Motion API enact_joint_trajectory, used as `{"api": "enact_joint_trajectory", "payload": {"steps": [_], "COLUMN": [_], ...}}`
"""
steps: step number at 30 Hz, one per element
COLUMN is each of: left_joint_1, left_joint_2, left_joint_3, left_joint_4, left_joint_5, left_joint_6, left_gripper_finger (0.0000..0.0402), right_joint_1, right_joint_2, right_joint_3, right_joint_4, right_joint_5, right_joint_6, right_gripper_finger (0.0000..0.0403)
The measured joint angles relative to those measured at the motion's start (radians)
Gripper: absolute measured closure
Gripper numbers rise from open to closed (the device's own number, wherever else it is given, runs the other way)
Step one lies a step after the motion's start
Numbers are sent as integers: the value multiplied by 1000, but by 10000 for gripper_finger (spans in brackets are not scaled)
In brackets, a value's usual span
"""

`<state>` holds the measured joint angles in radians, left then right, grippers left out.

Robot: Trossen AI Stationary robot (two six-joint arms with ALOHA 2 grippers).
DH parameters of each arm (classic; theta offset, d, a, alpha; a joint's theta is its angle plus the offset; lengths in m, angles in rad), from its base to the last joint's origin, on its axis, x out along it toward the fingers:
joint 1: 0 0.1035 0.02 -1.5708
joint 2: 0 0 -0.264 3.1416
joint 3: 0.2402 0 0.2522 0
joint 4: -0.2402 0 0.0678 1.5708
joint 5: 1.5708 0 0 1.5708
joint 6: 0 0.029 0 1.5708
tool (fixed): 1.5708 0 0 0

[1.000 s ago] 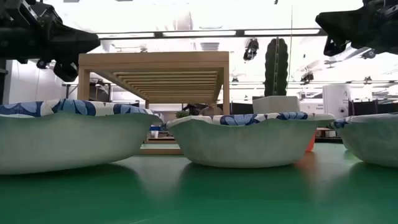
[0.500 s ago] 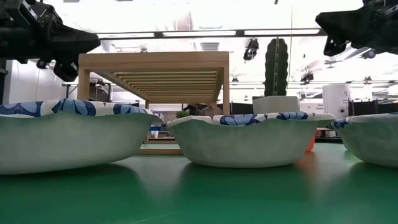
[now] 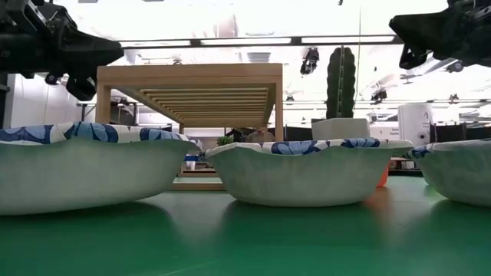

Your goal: Place and stack bowls onto a shelf

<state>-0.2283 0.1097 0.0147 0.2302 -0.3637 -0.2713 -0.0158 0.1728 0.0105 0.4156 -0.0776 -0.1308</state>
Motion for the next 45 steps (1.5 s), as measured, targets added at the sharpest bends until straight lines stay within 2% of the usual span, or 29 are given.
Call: {"api": "enact_joint_trajectory", "payload": {"steps": [36,38,41,45], "left_joint_1": [0,0,0,0], "left_joint_2": [0,0,0,0], "left_joint_3": [0,0,0,0], "left_joint_4": [0,6,70,192], "left_joint_5": [0,-10,-18,-20], "left_joint_6": [6,16,-61,-113], "left_gripper_finger": [361,361,361,361], "right_joint_1": [0,0,0,0], "right_joint_2": [0,0,0,0], "right_joint_3": [0,0,0,12], "right_joint_4": [0,0,9,32], "right_joint_5": [0,-1,1,26], "right_joint_6": [3,74,312,428], "right_gripper_finger": [374,374,374,374]}}
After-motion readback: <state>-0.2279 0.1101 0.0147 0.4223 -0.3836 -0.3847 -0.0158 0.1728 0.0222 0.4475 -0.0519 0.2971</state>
